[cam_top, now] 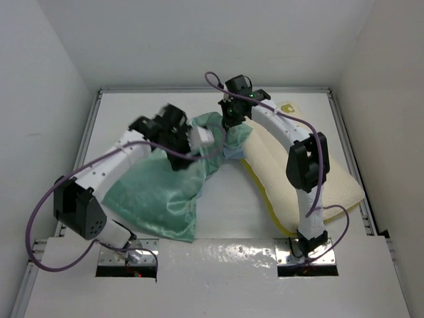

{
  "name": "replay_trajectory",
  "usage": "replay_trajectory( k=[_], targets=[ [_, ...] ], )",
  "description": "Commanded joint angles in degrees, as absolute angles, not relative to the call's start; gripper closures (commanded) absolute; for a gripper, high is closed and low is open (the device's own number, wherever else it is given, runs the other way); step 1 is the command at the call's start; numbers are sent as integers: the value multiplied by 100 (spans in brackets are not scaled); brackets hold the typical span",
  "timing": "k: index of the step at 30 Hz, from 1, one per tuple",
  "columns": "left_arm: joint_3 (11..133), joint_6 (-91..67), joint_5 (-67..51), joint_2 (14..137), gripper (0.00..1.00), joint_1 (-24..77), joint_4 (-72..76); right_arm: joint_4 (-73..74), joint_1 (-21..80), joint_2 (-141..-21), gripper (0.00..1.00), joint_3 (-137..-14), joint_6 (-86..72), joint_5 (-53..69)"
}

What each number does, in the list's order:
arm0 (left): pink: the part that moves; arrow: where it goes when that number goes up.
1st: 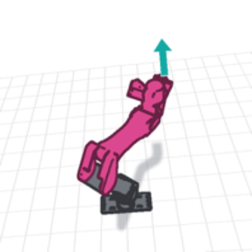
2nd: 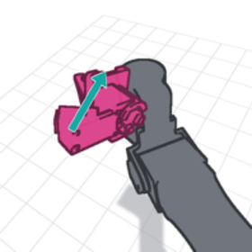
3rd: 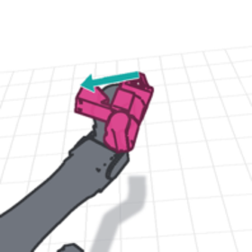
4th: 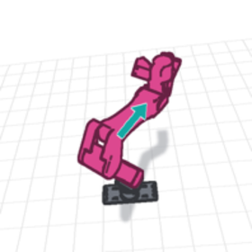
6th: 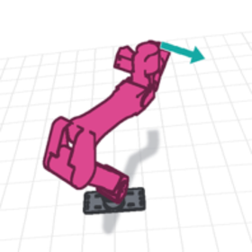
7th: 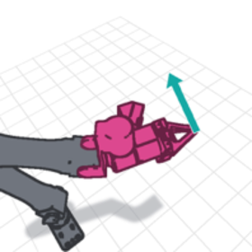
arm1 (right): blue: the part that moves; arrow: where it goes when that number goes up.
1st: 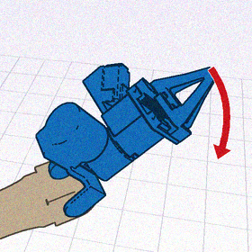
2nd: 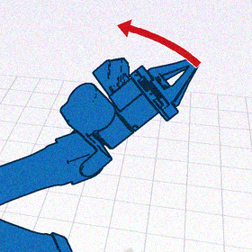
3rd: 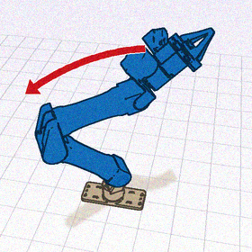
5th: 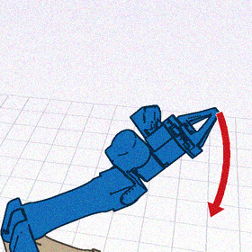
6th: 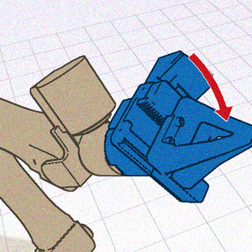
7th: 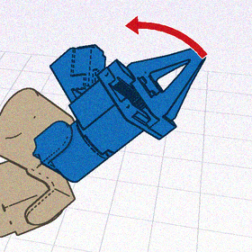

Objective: Put the pillow into the pillowcase

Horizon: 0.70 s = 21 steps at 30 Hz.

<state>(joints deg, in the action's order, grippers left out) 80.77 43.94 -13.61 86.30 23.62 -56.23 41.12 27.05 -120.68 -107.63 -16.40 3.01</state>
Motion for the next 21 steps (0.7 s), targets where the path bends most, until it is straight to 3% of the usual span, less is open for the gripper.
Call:
replay_trajectory(
  k=[1, 5, 8, 14, 19, 21],
  targets=[
    [7165, 4535, -1633, 8456, 30, 3030, -5941, 3700, 2725, -11821, 100, -11021, -1872, 114],
    [6409, 4377, -1705, 8104, 11, 3937, -5889, 3622, 2716, -11725, 100, -10716, -1855, 185],
    [5942, 4516, -1643, 8095, 5, 4087, -5792, 3393, 2725, -11488, 100, -10250, -1854, 167],
    [5205, 5825, -1310, 7839, 4, 4596, -5222, 3287, 2725, -11320, 100, -9783, -1750, 9],
    [4108, 5757, -556, 8287, 4, 4632, -3825, 3498, 2716, -11277, 100, -9642, -1617, -220],
    [3947, 5494, -422, 8498, 11, 4632, -3386, 3428, 2725, -11180, 100, -9388, -1670, -220]
  ],
)
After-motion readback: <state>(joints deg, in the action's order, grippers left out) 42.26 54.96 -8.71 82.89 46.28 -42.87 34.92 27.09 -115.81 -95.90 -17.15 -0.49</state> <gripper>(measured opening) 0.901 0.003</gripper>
